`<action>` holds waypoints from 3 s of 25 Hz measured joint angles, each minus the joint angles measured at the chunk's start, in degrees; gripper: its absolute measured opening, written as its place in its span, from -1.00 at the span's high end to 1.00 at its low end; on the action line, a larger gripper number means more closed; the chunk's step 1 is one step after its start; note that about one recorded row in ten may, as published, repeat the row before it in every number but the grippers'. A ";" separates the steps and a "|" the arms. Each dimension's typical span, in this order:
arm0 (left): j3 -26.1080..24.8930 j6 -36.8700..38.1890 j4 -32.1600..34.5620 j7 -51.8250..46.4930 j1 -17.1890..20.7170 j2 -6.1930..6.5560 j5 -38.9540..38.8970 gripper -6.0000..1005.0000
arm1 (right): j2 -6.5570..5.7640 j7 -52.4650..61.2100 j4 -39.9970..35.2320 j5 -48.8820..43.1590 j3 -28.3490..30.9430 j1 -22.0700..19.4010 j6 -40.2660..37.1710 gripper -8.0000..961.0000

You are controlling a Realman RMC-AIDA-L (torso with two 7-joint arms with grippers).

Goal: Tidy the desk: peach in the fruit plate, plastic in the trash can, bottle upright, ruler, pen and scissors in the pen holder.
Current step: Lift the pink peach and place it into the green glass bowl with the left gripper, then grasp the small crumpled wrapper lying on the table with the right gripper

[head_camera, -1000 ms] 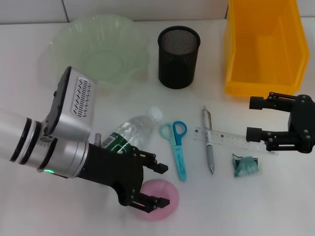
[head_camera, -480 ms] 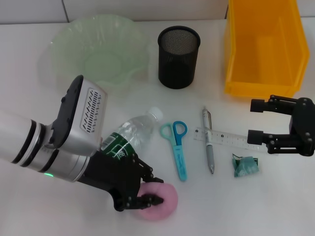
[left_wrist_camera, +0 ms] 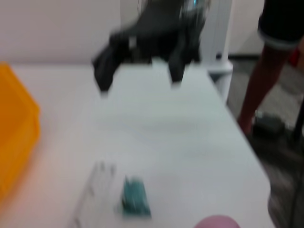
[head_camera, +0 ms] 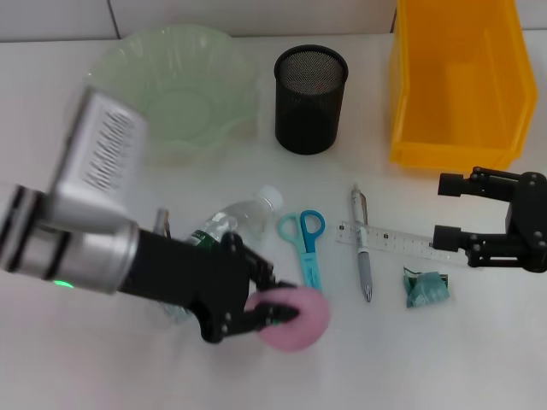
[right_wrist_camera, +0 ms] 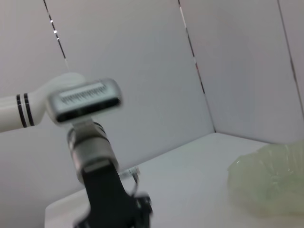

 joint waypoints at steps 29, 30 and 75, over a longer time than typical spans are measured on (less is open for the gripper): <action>-15.52 -47.18 -26.28 15.08 -10.47 -0.71 -23.37 0.57 | 0.05 -0.17 4.68 3.13 1.13 -0.80 -0.68 -0.72; -15.52 -47.18 -26.28 15.08 -10.47 -0.71 -23.37 0.52 | 0.05 -0.17 4.68 3.13 1.13 -0.80 -0.68 -0.72; -17.25 6.26 -22.99 18.36 1.46 0.27 -11.68 -0.65 | 0.46 68.07 -30.40 -34.08 -50.26 11.77 8.55 -0.69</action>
